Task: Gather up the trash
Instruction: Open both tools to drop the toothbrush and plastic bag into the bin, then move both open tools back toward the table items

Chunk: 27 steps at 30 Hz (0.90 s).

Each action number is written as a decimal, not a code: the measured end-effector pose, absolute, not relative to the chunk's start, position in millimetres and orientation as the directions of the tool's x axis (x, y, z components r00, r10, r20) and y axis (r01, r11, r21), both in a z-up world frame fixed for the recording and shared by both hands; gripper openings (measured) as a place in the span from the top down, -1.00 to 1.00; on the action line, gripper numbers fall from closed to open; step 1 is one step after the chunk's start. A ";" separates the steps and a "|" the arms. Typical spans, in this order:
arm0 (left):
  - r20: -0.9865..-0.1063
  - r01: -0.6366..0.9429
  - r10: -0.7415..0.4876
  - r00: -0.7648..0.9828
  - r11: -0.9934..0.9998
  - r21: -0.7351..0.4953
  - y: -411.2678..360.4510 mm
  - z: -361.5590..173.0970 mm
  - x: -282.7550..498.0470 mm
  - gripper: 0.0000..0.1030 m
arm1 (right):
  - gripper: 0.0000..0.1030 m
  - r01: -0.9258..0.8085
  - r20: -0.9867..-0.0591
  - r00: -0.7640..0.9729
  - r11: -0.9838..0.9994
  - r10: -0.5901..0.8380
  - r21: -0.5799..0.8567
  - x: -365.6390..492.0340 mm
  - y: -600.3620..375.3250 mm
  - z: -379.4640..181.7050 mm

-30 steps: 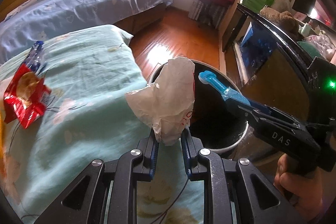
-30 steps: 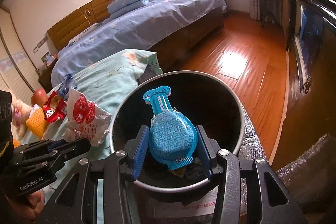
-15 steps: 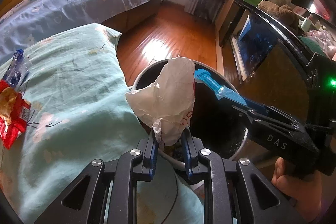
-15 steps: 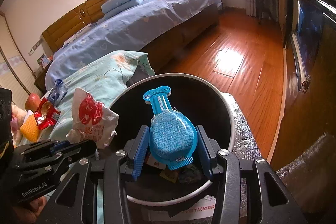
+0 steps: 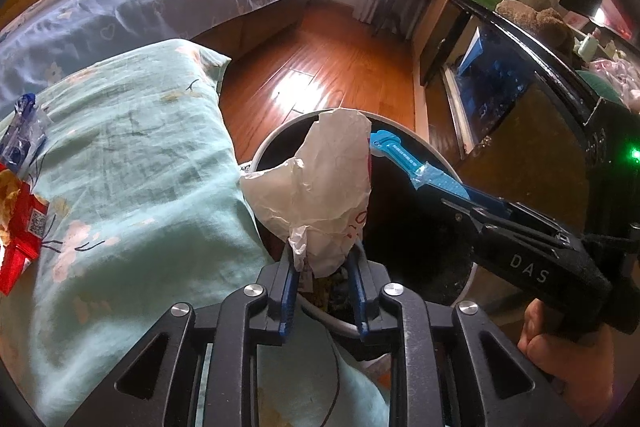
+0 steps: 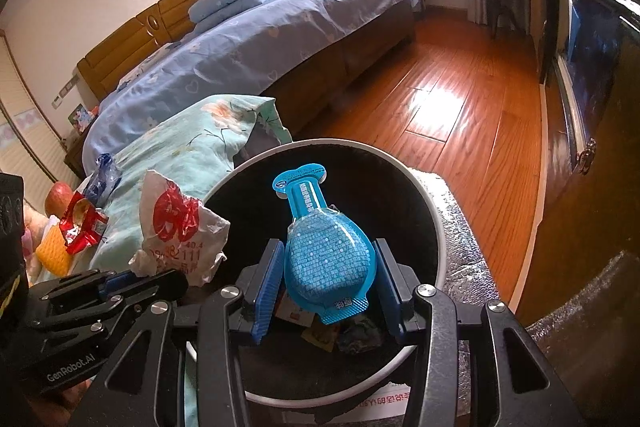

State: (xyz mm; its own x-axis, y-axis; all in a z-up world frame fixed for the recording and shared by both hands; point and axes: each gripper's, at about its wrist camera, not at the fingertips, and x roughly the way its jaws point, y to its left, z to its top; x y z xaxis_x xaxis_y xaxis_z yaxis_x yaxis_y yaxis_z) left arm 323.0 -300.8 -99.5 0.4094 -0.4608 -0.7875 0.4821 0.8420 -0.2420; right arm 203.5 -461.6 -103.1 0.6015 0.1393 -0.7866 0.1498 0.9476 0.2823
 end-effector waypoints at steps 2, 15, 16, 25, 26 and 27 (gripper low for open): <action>-0.787 0.479 -0.462 0.409 0.843 -0.245 -299.8 -99.4 322.6 0.44 | 0.09 0.155 -0.787 0.600 0.945 0.143 0.289 204.7 -463.4 -103.9; -0.761 0.432 -0.446 0.471 0.869 -0.242 -258.1 -91.4 288.6 -0.21 | -0.28 0.154 -0.758 0.627 0.926 0.177 0.343 194.9 -458.0 -93.0; -0.761 0.416 -0.442 0.474 0.875 -0.249 -249.6 -92.5 283.8 -0.21 | -0.32 0.148 -0.754 0.631 0.926 0.183 0.348 193.3 -454.8 -91.8; -0.753 0.309 -0.403 0.520 0.911 -0.273 -179.6 -90.6 247.9 -0.21 | -0.49 0.051 -0.743 0.621 0.933 0.251 0.357 184.4 -405.8 -85.9; -0.751 0.294 -0.391 0.532 0.917 -0.270 -170.2 -89.2 243.3 -0.21 | -0.50 0.042 -0.741 0.620 0.932 0.258 0.359 183.9 -400.0 -85.3; -0.750 0.284 -0.385 0.538 0.920 -0.269 -164.7 -88.1 239.6 -0.21 | -0.51 0.034 -0.739 0.619 0.931 0.266 0.364 183.5 -394.2 -84.5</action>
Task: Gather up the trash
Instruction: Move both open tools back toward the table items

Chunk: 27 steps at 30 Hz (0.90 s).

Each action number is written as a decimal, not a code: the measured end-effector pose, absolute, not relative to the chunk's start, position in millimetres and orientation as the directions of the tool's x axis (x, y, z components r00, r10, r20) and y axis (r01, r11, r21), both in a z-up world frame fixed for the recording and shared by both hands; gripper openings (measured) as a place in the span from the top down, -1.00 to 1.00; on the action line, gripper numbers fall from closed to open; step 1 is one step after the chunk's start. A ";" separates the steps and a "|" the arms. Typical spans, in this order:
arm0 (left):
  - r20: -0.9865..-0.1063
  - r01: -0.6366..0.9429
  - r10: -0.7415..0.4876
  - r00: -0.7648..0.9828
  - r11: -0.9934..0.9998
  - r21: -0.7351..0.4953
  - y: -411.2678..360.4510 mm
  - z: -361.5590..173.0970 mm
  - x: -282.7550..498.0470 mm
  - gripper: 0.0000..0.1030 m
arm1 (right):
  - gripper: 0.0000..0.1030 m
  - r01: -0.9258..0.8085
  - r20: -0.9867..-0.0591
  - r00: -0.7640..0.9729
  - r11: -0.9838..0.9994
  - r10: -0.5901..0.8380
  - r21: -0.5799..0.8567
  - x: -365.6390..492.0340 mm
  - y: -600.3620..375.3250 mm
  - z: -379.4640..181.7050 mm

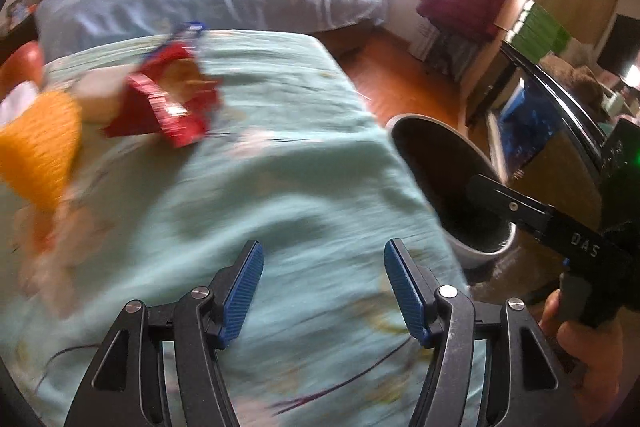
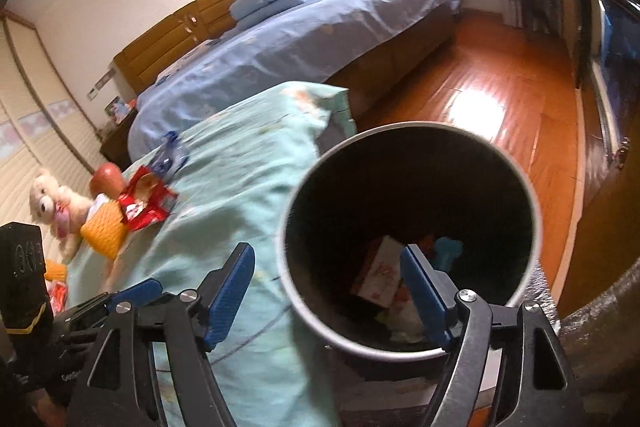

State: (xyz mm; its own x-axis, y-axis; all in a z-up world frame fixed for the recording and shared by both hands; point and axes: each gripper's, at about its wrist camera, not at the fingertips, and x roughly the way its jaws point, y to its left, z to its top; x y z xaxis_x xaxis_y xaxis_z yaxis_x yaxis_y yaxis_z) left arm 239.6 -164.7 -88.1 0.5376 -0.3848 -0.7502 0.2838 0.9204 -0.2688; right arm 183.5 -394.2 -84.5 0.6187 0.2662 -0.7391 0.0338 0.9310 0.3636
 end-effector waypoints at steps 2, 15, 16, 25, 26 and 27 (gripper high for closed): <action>-0.745 0.247 -0.371 0.554 0.928 -0.278 -145.3 -85.6 230.7 -0.22 | -0.52 0.015 -0.735 0.618 0.930 0.280 0.367 182.7 -381.7 -83.2; -0.735 0.094 -0.303 0.607 0.946 -0.312 -49.3 -72.6 196.8 -0.22 | -0.53 -0.118 -0.730 0.572 0.919 0.373 0.377 187.4 -300.2 -80.2; -0.734 0.087 -0.299 0.610 0.946 -0.313 -45.3 -71.7 195.7 -0.22 | -0.54 -0.129 -0.730 0.569 0.918 0.378 0.375 187.6 -294.5 -79.6; -0.730 0.035 -0.274 0.626 0.945 -0.325 -16.1 -66.2 186.5 -0.22 | -0.56 -0.192 -0.732 0.547 0.913 0.405 0.361 193.7 -257.9 -78.0; -0.729 0.032 -0.271 0.629 0.945 -0.324 -13.4 -65.3 186.1 -0.22 | -0.56 -0.197 -0.733 0.545 0.912 0.407 0.361 194.9 -254.9 -78.2; -0.729 0.031 -0.269 0.629 0.946 -0.323 -14.1 -66.5 188.8 -0.22 | -0.56 -0.201 -0.734 0.542 0.911 0.409 0.360 196.0 -252.0 -78.5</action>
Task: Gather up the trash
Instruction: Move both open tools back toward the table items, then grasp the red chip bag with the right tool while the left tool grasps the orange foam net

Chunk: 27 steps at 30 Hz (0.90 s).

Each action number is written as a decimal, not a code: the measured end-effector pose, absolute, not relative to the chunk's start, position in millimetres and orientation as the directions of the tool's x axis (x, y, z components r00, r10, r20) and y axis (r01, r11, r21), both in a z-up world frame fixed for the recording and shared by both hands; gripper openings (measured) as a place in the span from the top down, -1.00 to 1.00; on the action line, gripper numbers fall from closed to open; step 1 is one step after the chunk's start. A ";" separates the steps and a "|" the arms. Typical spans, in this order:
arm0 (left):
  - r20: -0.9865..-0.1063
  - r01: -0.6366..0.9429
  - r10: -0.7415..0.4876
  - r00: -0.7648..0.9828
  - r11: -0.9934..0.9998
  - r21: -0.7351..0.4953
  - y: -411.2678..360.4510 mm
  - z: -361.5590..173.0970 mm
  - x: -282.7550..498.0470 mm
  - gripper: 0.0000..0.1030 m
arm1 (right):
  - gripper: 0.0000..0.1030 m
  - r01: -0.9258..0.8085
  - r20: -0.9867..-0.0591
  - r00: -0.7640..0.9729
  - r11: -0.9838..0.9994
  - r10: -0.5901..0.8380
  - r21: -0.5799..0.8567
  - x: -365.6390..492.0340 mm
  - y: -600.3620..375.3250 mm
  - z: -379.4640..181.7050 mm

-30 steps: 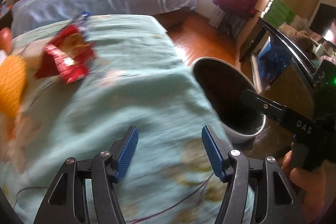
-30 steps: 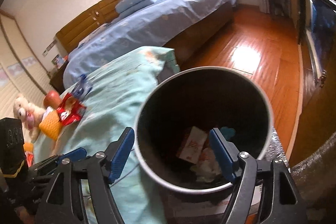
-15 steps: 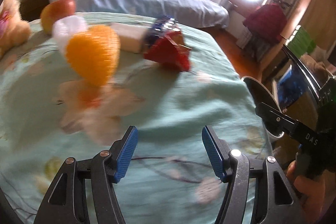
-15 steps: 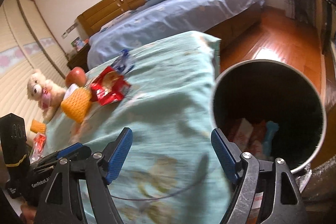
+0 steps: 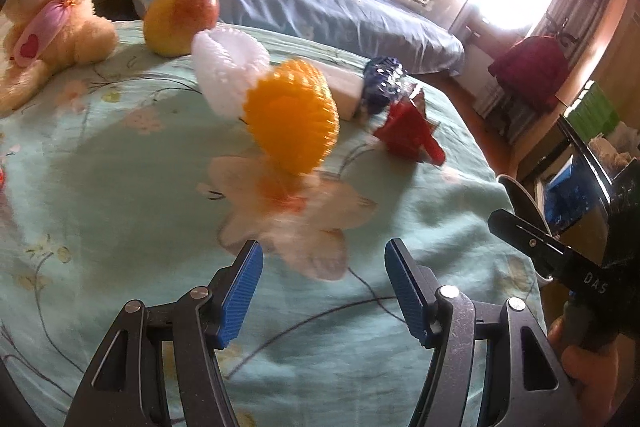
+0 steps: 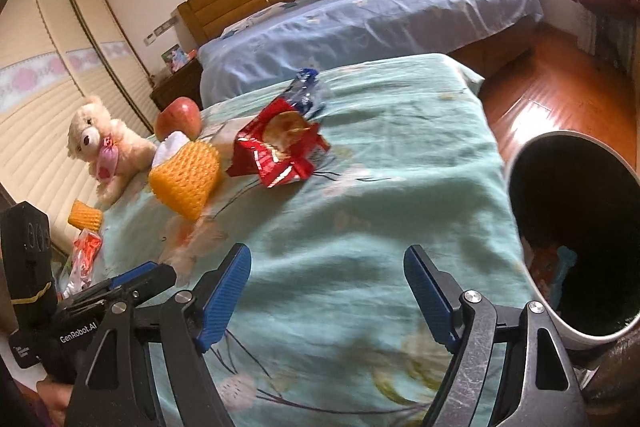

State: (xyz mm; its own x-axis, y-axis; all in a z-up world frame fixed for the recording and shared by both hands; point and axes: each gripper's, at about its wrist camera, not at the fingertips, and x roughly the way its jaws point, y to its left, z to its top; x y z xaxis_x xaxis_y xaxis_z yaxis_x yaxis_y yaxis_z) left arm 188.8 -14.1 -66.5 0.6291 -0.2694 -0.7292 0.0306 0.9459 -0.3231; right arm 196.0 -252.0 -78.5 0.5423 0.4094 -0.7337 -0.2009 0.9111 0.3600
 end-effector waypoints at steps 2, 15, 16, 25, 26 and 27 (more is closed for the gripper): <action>-0.729 0.023 -0.263 0.632 0.946 -0.322 -10.6 -65.5 190.4 -0.22 | -0.56 -0.210 -0.735 0.538 0.910 0.414 0.358 199.3 -245.8 -79.2; -0.740 0.016 -0.246 0.627 0.953 -0.303 -4.6 -73.3 240.7 -0.30 | -0.56 -0.258 -0.730 0.523 0.899 0.439 0.354 233.2 -218.2 -84.4; -0.740 0.015 -0.246 0.626 0.953 -0.304 -5.3 -73.7 244.4 -0.31 | -0.56 -0.260 -0.729 0.524 0.898 0.440 0.355 235.2 -217.3 -84.5; -0.740 -0.005 -0.246 0.626 0.948 -0.319 -5.8 -80.3 278.2 -0.31 | -0.56 -0.272 -0.731 0.511 0.892 0.452 0.361 263.4 -205.1 -93.4; -0.739 -0.002 -0.245 0.627 0.949 -0.316 -6.7 -81.2 279.7 -0.31 | -0.55 -0.271 -0.732 0.507 0.891 0.454 0.364 266.0 -204.7 -94.7; -0.738 0.001 -0.245 0.629 0.949 -0.314 -7.5 -82.1 281.4 -0.28 | -0.55 -0.270 -0.733 0.504 0.890 0.456 0.368 268.0 -204.5 -96.0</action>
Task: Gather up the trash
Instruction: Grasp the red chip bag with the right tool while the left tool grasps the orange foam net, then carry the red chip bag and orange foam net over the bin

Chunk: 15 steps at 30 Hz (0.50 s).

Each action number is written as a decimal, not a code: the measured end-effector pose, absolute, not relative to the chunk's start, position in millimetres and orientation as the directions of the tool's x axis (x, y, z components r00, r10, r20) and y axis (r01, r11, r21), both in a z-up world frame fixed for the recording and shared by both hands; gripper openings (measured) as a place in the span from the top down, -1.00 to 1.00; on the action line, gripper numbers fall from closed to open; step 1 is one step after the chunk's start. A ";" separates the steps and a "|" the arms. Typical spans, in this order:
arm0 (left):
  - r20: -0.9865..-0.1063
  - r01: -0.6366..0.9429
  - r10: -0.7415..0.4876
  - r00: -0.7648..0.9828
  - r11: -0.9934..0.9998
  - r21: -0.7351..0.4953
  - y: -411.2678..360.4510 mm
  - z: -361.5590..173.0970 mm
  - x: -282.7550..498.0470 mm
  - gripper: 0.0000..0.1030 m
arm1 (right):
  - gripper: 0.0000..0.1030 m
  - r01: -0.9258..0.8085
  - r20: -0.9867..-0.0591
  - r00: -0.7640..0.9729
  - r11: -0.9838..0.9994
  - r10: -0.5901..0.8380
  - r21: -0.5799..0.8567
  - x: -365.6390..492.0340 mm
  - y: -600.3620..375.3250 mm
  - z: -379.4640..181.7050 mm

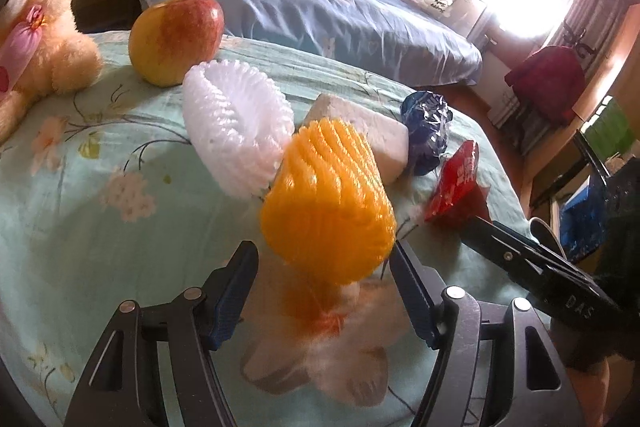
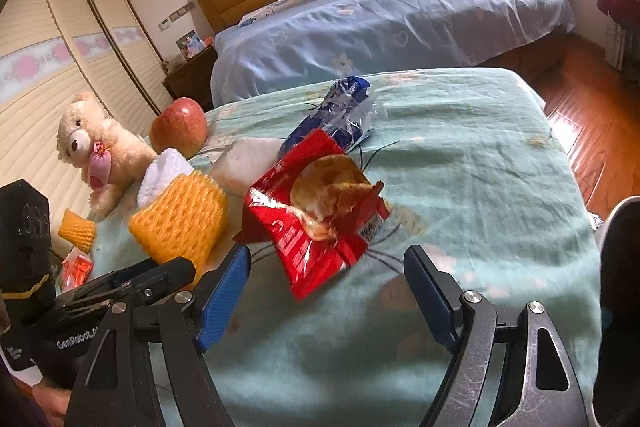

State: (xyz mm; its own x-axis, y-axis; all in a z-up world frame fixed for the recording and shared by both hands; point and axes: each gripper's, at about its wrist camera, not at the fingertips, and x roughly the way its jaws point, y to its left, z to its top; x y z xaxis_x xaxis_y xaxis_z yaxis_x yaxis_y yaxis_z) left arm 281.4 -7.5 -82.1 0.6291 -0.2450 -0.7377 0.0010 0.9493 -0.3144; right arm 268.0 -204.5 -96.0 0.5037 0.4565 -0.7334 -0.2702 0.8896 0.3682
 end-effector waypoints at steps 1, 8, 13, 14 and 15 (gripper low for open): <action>-0.738 0.003 -0.242 0.630 0.951 -0.309 -8.9 -83.0 283.9 -0.28 | -0.54 -0.266 -0.735 0.500 0.889 0.458 0.373 270.7 -204.6 -97.3; -0.737 0.035 -0.270 0.620 0.948 -0.317 -15.4 -90.2 289.2 0.45 | 0.71 -0.259 -0.756 0.479 0.895 0.445 0.363 276.5 -201.8 -102.6; -0.723 0.055 -0.284 0.630 0.945 -0.324 -15.4 -86.9 281.7 0.57 | 0.84 -0.275 -0.754 0.487 0.896 0.442 0.348 268.1 -203.2 -99.8; -0.721 0.057 -0.287 0.630 0.944 -0.326 -15.3 -86.5 280.5 0.57 | 0.84 -0.277 -0.751 0.488 0.895 0.444 0.349 265.6 -204.2 -98.7; -0.719 0.061 -0.292 0.631 0.942 -0.329 -15.7 -86.4 277.6 0.57 | 0.84 -0.278 -0.749 0.490 0.894 0.446 0.350 263.0 -205.6 -97.5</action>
